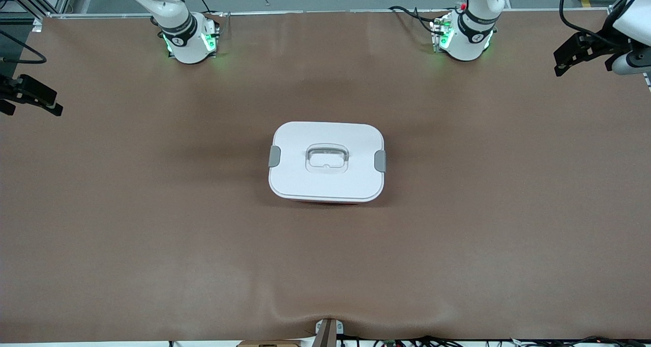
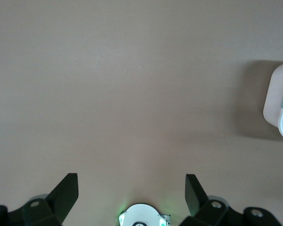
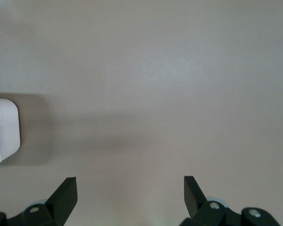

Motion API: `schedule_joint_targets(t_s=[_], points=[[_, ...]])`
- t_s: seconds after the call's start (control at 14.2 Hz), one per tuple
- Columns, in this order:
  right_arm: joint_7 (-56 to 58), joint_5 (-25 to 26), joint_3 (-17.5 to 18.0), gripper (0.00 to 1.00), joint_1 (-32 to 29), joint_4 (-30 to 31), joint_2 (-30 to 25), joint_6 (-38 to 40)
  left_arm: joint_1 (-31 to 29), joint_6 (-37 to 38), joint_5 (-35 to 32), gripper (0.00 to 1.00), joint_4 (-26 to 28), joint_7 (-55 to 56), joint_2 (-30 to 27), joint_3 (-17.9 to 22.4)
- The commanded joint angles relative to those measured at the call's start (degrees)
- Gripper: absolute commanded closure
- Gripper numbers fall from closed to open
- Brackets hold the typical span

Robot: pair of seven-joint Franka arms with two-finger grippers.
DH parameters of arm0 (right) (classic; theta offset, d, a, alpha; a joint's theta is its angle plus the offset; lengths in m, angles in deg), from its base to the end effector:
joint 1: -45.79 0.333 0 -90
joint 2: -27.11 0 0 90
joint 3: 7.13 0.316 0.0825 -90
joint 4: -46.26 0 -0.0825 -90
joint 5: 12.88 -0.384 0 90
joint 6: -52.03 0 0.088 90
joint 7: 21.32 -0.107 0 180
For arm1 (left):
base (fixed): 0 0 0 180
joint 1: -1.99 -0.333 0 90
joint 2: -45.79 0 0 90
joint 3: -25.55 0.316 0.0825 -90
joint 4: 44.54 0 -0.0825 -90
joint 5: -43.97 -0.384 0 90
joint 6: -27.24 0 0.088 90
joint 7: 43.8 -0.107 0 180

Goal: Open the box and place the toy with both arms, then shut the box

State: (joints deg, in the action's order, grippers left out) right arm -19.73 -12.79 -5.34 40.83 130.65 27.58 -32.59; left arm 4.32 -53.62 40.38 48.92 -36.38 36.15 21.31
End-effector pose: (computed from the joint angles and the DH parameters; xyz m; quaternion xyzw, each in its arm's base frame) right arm 0.5469 -0.0306 0.6575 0.9999 -0.0139 -0.0021 0.0006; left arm 0.4810 -0.0516 0.6704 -0.9989 -0.0123 0.0213 0.0401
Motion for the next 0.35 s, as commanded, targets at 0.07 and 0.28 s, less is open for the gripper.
schedule_joint_targets(t_s=[0.07,0.28], points=[[-0.5,-0.4,0.4,0.00,-0.4,0.2,-0.4,-0.1,0.2,0.4,1.8,0.00,-1.4,-1.8,0.7,0.4],[-0.5,-0.4,0.4,0.00,-0.4,0.2,-0.4,-0.1,0.3,0.4,1.8,0.00,-1.2,-1.8,0.6,0.4]])
